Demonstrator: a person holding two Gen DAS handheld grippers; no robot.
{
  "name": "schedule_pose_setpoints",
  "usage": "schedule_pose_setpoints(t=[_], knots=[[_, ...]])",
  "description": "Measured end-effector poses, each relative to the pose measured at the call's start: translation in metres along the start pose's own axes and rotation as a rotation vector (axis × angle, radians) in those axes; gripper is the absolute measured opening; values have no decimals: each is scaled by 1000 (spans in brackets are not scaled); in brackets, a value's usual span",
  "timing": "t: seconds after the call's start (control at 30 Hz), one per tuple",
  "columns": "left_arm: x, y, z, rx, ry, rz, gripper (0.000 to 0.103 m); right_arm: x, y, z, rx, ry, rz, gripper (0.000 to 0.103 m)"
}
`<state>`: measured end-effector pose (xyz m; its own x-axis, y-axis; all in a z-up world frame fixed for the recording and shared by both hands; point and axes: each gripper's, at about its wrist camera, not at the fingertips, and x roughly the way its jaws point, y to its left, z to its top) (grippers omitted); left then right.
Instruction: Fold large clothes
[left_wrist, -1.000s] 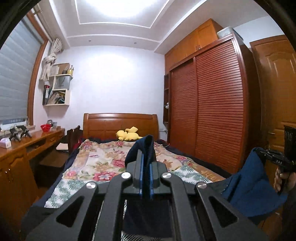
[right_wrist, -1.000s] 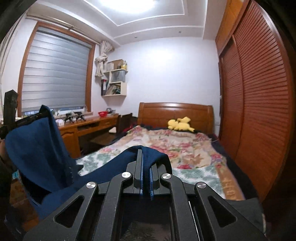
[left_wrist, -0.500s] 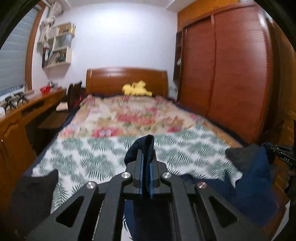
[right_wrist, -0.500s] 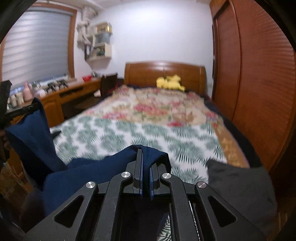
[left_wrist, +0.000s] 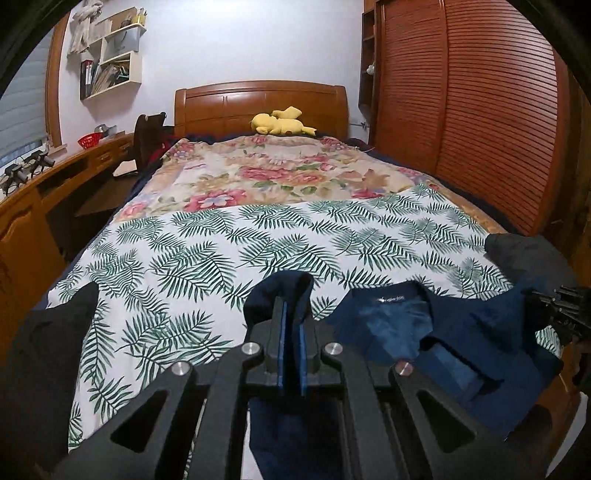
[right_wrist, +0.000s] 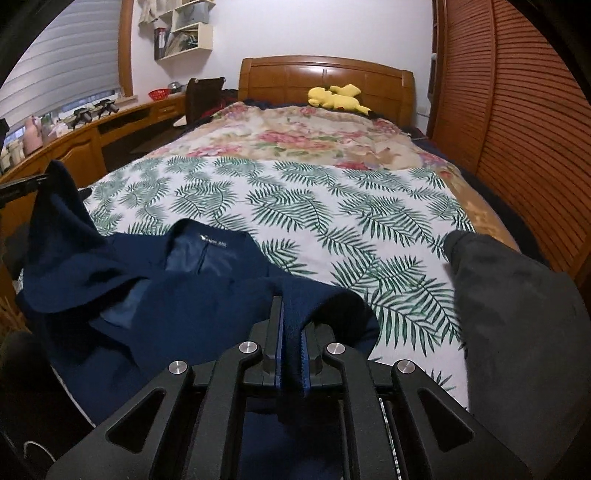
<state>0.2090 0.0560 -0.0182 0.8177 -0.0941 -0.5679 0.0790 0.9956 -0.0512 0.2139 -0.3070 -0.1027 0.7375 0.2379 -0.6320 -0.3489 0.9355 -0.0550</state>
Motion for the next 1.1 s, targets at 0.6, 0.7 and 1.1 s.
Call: schedule_pose_setpoints(t=[0.6,0.7,1.1], knots=[[-6,18,-44,-18,-27,28,3,-2,7,-3,-70,52,-96,14],[-7,22,-48,-26,-34,29,4,-5,7,4,-86,59,-119,17],[-21,39,-51,-90,-49,4,10,-16,31,19,-130,20,-173,33]])
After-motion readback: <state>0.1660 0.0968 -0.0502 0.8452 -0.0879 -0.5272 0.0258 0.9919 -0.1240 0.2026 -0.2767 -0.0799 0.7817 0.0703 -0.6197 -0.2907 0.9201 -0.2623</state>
